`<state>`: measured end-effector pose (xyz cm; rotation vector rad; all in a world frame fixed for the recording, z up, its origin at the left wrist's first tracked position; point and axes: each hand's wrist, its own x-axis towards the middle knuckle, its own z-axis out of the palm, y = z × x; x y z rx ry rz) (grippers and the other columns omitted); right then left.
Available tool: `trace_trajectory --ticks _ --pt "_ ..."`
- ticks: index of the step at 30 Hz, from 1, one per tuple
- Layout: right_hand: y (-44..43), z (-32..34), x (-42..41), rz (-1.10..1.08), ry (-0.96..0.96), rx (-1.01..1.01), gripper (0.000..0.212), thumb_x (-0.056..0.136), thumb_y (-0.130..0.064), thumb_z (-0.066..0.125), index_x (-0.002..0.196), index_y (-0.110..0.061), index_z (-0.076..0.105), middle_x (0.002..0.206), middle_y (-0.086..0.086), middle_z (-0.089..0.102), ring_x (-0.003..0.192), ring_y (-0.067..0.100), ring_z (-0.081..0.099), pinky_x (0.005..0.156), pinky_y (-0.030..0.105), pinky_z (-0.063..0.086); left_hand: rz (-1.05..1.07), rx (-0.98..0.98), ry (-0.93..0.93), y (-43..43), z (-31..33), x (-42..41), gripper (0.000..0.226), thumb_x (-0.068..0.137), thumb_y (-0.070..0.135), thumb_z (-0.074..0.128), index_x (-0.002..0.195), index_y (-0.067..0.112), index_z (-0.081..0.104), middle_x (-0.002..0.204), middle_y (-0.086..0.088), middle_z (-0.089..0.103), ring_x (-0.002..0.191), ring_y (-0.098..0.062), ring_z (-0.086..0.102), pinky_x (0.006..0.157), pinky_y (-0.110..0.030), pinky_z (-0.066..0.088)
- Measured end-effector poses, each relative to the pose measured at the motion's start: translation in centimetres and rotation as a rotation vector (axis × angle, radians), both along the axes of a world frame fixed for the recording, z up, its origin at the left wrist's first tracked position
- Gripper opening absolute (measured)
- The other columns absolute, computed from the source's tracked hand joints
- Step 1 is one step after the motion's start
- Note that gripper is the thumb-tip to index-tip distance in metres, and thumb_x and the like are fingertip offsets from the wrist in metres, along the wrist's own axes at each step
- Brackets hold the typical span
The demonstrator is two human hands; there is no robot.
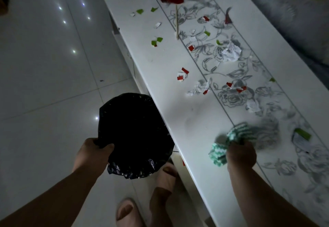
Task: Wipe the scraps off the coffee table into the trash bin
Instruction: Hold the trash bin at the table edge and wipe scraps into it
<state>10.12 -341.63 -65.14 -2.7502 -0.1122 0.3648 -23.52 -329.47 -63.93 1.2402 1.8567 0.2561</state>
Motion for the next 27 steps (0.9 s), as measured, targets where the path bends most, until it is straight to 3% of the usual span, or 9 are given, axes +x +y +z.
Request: trace_trajectory --ticks 2,5,9,13,18,22,27 --pt "2.4 -0.4 1.3 0.100 -0.007 -0.050 0.033 0.090 -0.009 0.046 0.116 0.010 0.056 0.122 0.034 0.056 0.116 0.046 0.050 0.098 0.040 0.036 0.010 -0.004 -0.005 0.8 -0.8 0.0 0.019 0.083 0.026 0.066 0.078 0.021 0.049 0.066 0.004 0.055 0.063 -0.024 0.058 0.058 -0.032 0.046" --pt "6.0 -0.6 3.6 0.174 0.006 -0.106 0.035 0.090 -0.007 0.044 0.119 0.011 0.053 0.127 0.033 0.053 0.120 0.044 0.048 0.099 0.038 0.033 0.031 -0.022 0.017 1.9 -1.5 0.0 0.024 0.082 0.029 0.068 0.096 0.023 0.049 0.075 0.003 0.059 0.071 -0.026 0.061 0.060 -0.033 0.048" --pt "10.3 -0.2 5.8 0.314 -0.016 -0.087 0.035 0.085 -0.003 0.049 0.118 0.004 0.058 0.123 0.030 0.058 0.118 0.042 0.051 0.098 0.037 0.037 0.089 -0.029 0.031 3.0 -2.3 0.1 0.025 0.082 0.029 0.069 0.096 0.024 0.049 0.078 -0.002 0.062 0.075 -0.030 0.063 0.067 -0.040 0.053" --pt "13.8 -0.3 6.6 0.475 -0.025 -0.022 0.039 0.082 0.000 0.048 0.118 -0.006 0.062 0.120 0.024 0.062 0.114 0.039 0.053 0.092 0.032 0.038 0.147 -0.030 0.031 4.3 -2.8 0.5 0.027 0.082 0.026 0.068 0.101 0.021 0.049 0.075 -0.002 0.061 0.069 -0.025 0.060 0.058 -0.033 0.047" --pt "16.4 -0.4 6.4 0.615 -0.013 0.002 0.037 0.083 -0.001 0.048 0.116 -0.006 0.063 0.117 0.025 0.064 0.110 0.040 0.055 0.086 0.034 0.042 0.175 -0.054 0.041 5.4 -2.7 0.4 0.026 0.082 0.027 0.068 0.100 0.021 0.051 0.078 -0.003 0.063 0.070 -0.025 0.063 0.056 -0.032 0.046" --pt "17.1 -0.1 6.0 0.650 -0.052 0.019 0.043 0.082 0.001 0.048 0.122 -0.005 0.059 0.120 0.028 0.061 0.114 0.043 0.052 0.095 0.040 0.039 0.200 -0.062 0.033 5.8 -2.2 0.5 0.027 0.081 0.028 0.068 0.101 0.021 0.052 0.077 -0.001 0.065 0.074 -0.028 0.066 0.066 -0.040 0.054" --pt "19.4 0.4 5.1 0.689 0.036 0.019 0.050 0.082 0.001 0.045 0.129 -0.014 0.054 0.127 0.020 0.060 0.119 0.037 0.053 0.097 0.034 0.041 0.215 -0.040 0.016 6.3 -1.9 0.9 0.024 0.082 0.025 0.069 0.097 0.019 0.052 0.080 -0.008 0.066 0.077 -0.035 0.066 0.073 -0.049 0.056"
